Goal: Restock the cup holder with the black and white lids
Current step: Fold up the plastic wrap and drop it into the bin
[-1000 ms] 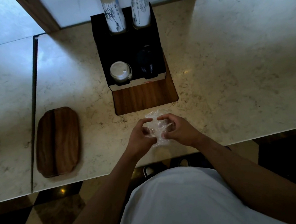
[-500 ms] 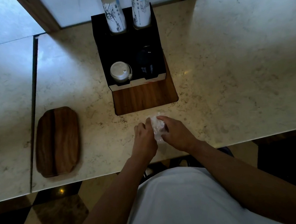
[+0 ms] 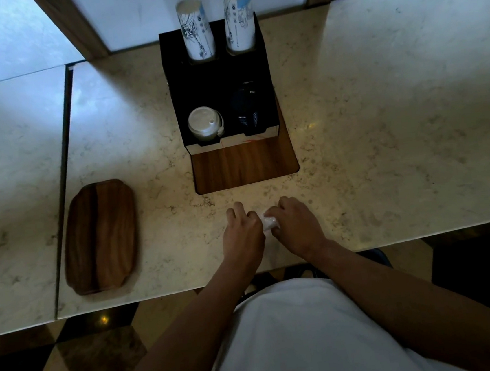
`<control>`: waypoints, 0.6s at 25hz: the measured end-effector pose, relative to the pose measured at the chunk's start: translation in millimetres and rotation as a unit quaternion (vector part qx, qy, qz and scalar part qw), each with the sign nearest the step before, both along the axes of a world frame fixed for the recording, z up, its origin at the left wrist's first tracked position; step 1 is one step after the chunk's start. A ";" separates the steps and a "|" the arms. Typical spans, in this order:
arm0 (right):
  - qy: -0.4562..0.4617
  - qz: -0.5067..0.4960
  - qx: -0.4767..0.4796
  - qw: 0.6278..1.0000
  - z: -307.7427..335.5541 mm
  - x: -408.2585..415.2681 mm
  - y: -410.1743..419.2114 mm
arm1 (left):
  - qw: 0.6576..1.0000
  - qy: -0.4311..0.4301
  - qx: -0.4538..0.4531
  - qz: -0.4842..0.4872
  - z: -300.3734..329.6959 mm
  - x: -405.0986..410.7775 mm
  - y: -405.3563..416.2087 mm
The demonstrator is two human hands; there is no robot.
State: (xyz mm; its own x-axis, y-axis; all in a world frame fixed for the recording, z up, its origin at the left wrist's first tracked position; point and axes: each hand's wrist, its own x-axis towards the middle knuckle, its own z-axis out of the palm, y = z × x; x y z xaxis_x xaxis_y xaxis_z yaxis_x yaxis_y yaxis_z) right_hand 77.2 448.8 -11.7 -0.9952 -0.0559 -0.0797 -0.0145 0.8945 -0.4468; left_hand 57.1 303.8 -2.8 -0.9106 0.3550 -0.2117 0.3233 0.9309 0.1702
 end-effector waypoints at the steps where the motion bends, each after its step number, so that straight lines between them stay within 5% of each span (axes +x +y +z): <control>1: 0.003 0.004 0.016 1.000 -0.3 -0.3 1.9 | 1.000 0.001 0.004 -0.026 -1.3 -1.6 -3.8; 4: -0.038 0.031 -0.022 0.999 -2.8 -3.5 10.7 | 0.993 -0.058 0.079 -0.066 2.0 -10.6 -17.2; 9: -0.163 -0.001 -0.235 0.958 5.7 -6.5 34.8 | 0.937 -0.218 0.268 0.044 11.8 -22.0 -39.9; 15: -0.205 -0.118 -0.442 0.865 8.1 -6.1 35.7 | 0.777 -0.394 0.453 0.188 20.0 -32.4 -46.6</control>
State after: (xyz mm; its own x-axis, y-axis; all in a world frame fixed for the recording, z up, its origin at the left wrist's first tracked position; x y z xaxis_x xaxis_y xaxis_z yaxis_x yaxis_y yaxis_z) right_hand 71.1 484.4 -3.7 -0.8854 -0.0750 -0.4588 0.4439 0.1568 -0.8822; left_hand 24.7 257.3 17.2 -0.6999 0.4242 -0.5747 -0.4793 0.3178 0.8181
